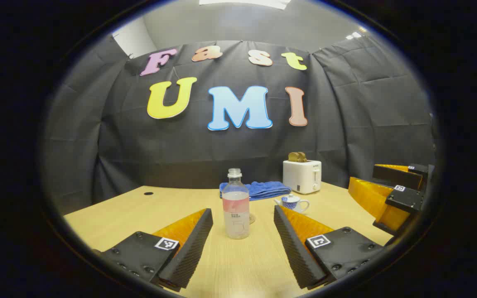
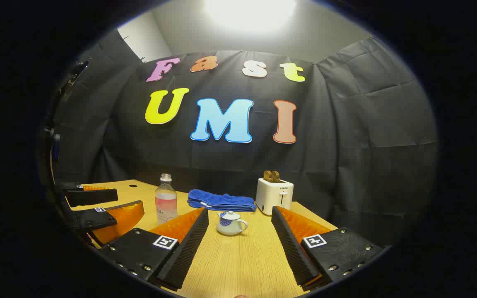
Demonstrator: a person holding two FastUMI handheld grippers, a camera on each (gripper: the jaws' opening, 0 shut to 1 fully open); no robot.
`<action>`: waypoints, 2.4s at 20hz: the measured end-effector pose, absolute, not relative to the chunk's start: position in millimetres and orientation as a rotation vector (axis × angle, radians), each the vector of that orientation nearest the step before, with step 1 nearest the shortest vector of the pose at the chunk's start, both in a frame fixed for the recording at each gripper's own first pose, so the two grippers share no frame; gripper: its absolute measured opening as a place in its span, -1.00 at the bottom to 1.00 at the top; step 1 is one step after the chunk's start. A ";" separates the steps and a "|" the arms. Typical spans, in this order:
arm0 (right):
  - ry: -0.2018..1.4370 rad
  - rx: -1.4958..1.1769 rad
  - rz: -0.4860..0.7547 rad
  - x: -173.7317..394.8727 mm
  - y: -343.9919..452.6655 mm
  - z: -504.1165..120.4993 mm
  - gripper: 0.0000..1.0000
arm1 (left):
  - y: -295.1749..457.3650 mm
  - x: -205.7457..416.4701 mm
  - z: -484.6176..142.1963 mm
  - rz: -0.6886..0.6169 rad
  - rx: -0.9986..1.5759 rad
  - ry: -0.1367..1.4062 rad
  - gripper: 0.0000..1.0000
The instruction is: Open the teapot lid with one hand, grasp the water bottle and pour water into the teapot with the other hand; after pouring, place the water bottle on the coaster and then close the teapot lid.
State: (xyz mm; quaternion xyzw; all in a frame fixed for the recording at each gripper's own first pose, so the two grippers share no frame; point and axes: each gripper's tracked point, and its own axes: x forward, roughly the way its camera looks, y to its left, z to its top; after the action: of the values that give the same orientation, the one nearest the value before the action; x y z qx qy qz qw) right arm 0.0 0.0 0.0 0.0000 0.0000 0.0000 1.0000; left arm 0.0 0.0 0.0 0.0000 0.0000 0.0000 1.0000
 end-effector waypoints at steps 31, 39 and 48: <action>0.068 -0.040 0.082 182.6 19.1 -9.5 0.89 | 12.6 116.7 -49.4 -0.034 0.027 0.142 1.00; 0.152 0.044 0.044 243.4 18.6 -68.3 0.88 | 9.3 146.7 -55.2 -0.059 0.046 0.136 1.00; 0.268 0.063 0.049 263.4 36.2 -114.8 0.43 | 11.3 163.5 -71.1 -0.082 0.012 0.161 1.00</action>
State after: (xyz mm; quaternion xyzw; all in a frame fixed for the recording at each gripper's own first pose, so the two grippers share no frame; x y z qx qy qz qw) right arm 263.4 36.2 -114.8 0.0312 0.1338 0.0242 0.9902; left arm 163.5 11.3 -71.1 0.0058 0.0805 -0.0407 0.9959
